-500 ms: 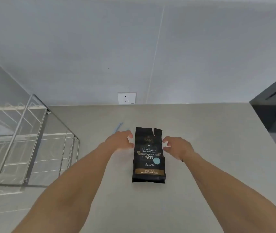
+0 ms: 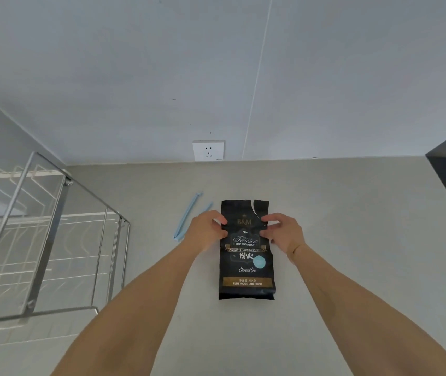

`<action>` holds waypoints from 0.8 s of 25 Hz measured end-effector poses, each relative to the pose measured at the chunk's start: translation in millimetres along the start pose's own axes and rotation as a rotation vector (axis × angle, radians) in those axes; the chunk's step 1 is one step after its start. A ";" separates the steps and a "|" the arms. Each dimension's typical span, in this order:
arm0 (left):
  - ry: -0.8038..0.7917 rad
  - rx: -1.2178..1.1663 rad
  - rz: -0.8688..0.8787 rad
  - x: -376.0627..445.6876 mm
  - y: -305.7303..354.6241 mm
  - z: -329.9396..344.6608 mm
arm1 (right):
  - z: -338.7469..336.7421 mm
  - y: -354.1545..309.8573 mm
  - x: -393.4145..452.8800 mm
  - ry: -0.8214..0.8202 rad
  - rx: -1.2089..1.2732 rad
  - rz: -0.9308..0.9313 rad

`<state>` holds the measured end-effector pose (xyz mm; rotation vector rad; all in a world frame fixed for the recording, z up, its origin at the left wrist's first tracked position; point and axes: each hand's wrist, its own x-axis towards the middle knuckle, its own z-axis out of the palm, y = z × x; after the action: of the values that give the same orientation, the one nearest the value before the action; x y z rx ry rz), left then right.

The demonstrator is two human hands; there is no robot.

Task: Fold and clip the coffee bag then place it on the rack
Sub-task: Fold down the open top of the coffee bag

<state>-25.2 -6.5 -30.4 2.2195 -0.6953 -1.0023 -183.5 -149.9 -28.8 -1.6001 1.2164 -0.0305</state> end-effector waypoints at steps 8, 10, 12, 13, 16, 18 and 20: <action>0.108 -0.226 0.136 -70.4 4.7 -10.8 | -14.2 0.7 -73.9 0.068 0.186 -0.208; 0.117 -0.242 0.161 -89.4 2.5 -11.5 | -18.2 2.1 -93.2 0.070 0.198 -0.214; 0.129 -0.234 0.201 -109.9 -2.5 -10.8 | -20.3 7.8 -111.7 0.069 0.206 -0.220; 0.135 -0.222 0.223 -120.1 -5.7 -10.9 | -20.5 11.2 -121.1 0.068 0.206 -0.225; 0.153 -0.214 0.274 -146.5 -16.9 -12.4 | -17.2 20.7 -148.1 0.093 0.172 -0.268; 0.175 -0.242 0.305 -162.6 -24.9 -12.6 | -12.6 27.3 -166.1 0.120 0.128 -0.344; 0.198 -0.249 0.334 -176.7 -33.0 -12.3 | -6.6 34.9 -181.0 0.142 0.064 -0.433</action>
<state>-110.6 137.2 36.9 1.8775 -0.7732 -0.6534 -297.2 -24.4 44.4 -1.8010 0.9426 -0.4615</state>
